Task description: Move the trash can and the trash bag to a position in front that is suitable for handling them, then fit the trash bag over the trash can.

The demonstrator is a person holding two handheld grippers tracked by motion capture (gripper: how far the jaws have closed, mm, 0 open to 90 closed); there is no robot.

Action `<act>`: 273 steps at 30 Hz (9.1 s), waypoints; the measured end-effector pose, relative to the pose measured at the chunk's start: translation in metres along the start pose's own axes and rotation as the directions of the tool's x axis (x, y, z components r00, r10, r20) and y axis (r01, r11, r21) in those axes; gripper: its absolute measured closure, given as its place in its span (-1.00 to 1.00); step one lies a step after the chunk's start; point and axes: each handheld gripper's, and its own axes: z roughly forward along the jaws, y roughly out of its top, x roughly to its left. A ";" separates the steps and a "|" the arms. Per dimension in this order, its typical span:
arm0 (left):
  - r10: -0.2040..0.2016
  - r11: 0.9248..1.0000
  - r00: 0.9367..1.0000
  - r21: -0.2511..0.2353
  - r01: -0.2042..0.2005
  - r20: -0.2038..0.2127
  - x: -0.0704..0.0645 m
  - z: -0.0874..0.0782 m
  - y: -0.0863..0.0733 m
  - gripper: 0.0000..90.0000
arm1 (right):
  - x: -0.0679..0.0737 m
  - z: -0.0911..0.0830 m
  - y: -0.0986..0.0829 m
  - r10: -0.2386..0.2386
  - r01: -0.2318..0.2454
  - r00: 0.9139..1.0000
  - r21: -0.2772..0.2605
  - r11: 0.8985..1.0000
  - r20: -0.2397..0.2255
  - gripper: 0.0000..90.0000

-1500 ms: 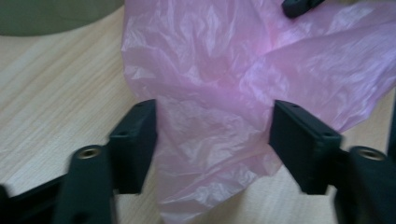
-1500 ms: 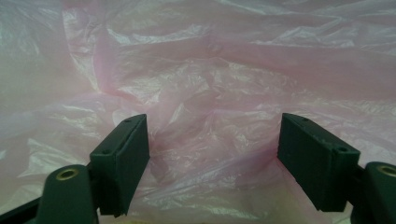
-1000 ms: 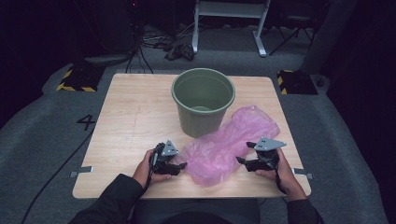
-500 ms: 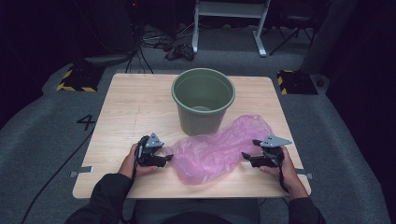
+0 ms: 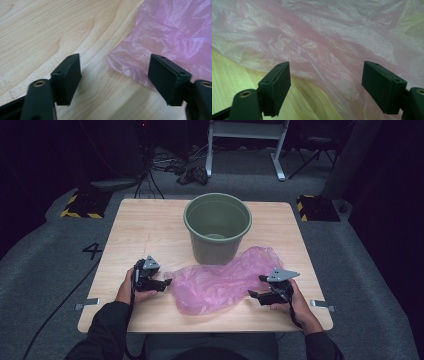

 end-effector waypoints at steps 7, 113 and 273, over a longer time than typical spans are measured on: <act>0.027 0.992 0.999 -0.126 -0.022 0.039 -0.015 -0.027 0.007 -0.52 | 0.004 -0.016 0.010 0.000 0.001 0.999 -0.031 1.000 0.036 -0.51; 0.046 0.999 0.999 0.009 -0.046 0.028 -0.015 -0.025 -0.036 -0.55 | 0.019 0.045 0.023 -0.099 0.104 0.990 0.046 0.994 -0.103 0.69; 0.278 0.852 0.950 -0.493 -0.175 0.144 -0.092 -0.072 0.181 -0.28 | -0.037 -0.096 0.162 0.006 0.172 0.910 -0.391 0.904 0.415 1.00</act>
